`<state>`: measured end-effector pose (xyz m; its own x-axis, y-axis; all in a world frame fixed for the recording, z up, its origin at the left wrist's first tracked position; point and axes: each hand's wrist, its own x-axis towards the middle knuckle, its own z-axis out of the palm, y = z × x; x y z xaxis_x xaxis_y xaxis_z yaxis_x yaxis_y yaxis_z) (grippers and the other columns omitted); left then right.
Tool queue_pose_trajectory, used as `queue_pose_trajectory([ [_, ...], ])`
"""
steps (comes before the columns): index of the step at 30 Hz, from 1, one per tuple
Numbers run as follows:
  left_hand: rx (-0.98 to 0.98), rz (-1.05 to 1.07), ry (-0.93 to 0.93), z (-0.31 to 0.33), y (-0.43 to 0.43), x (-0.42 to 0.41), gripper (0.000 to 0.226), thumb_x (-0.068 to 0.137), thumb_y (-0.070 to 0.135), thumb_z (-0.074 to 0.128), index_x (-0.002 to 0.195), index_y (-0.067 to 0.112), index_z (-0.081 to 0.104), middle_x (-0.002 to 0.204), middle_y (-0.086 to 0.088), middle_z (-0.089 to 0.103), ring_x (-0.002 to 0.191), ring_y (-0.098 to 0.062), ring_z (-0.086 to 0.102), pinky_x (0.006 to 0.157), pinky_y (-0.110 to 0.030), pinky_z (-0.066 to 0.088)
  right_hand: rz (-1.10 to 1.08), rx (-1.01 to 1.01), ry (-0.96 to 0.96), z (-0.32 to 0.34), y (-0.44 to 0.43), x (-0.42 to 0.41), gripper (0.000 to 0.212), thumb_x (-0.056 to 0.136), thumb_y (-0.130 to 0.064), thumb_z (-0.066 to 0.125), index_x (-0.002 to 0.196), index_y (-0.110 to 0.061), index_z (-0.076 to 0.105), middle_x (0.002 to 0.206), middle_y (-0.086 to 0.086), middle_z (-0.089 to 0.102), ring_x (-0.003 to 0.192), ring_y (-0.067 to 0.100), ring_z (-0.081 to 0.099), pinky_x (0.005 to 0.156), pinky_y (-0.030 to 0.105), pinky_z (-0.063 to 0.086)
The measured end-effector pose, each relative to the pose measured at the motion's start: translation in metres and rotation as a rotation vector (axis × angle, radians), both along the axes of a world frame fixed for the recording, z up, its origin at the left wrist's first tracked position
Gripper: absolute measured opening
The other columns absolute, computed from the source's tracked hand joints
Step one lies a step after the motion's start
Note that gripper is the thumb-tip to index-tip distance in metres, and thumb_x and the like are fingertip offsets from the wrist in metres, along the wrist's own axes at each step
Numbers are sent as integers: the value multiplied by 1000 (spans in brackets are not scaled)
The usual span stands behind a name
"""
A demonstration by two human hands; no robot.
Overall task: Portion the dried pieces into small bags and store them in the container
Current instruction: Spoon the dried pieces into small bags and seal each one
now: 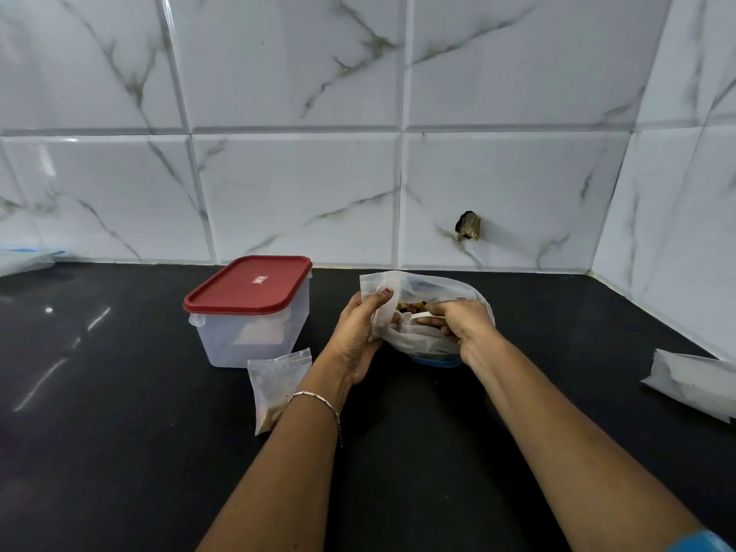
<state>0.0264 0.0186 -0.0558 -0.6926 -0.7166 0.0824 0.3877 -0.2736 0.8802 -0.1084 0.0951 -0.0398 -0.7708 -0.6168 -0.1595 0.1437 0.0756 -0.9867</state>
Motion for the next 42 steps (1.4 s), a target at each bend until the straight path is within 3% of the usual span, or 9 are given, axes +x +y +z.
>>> queue_pose_trajectory([
  [2,3,3,16,0,-1,0,35,91,20,62,124,8,57,108,-18,65,88,-27,64,76,-36,57,-18,-15,-52,-1,-1,-3,18,89,0,55,79,-8,68,58,1,71,55,10,64,35,12,33],
  [7,-12,17,44,3,-1,-1,28,90,17,63,117,8,61,105,-19,67,84,-27,64,77,-38,56,-37,-20,-131,5,6,-4,16,89,-4,55,91,-6,71,62,4,70,32,2,39,29,11,24],
  [13,-67,70,1,2,0,-2,27,88,18,66,115,11,62,105,-13,72,94,-29,68,86,-43,55,-32,-135,-247,11,18,-9,19,86,0,55,100,-1,68,76,15,70,38,8,43,31,14,23],
  [22,-211,95,-139,-5,-3,-5,33,81,20,75,112,20,64,111,-6,71,107,-26,66,94,-44,53,31,-229,-271,24,33,-12,10,88,-5,55,92,-4,64,92,14,73,38,4,42,30,14,25],
  [28,-306,120,-216,-5,-2,-7,33,83,21,74,113,22,61,112,-3,68,106,-20,65,93,-37,54,69,-294,-209,40,36,1,7,87,-6,59,86,-7,65,87,14,73,40,6,41,33,15,24],
  [32,-314,115,-220,-4,-1,-6,36,82,21,75,115,21,61,112,-2,68,106,-19,65,95,-39,53,8,-231,107,47,37,19,11,89,-6,60,89,-10,70,78,8,75,40,4,45,36,14,31],
  [35,-306,116,-213,-3,0,-6,39,81,20,75,118,19,61,113,-3,68,105,-19,65,95,-40,53,-69,-154,470,45,34,24,13,90,-14,62,85,-22,71,79,-1,74,48,4,52,51,23,46],
  [39,-305,126,-206,-1,1,-6,34,82,20,74,114,19,62,110,-5,69,105,-22,66,93,-40,54,-23,-11,1020,43,35,31,9,93,-25,59,97,-28,66,80,-14,63,60,1,54,56,22,40],
  [42,-281,134,-182,0,1,-5,33,81,21,75,112,21,63,108,-5,71,102,-22,67,90,-39,55,55,71,1331,43,38,37,13,96,-27,55,108,-29,58,85,-8,57,73,9,56,62,25,40],
])
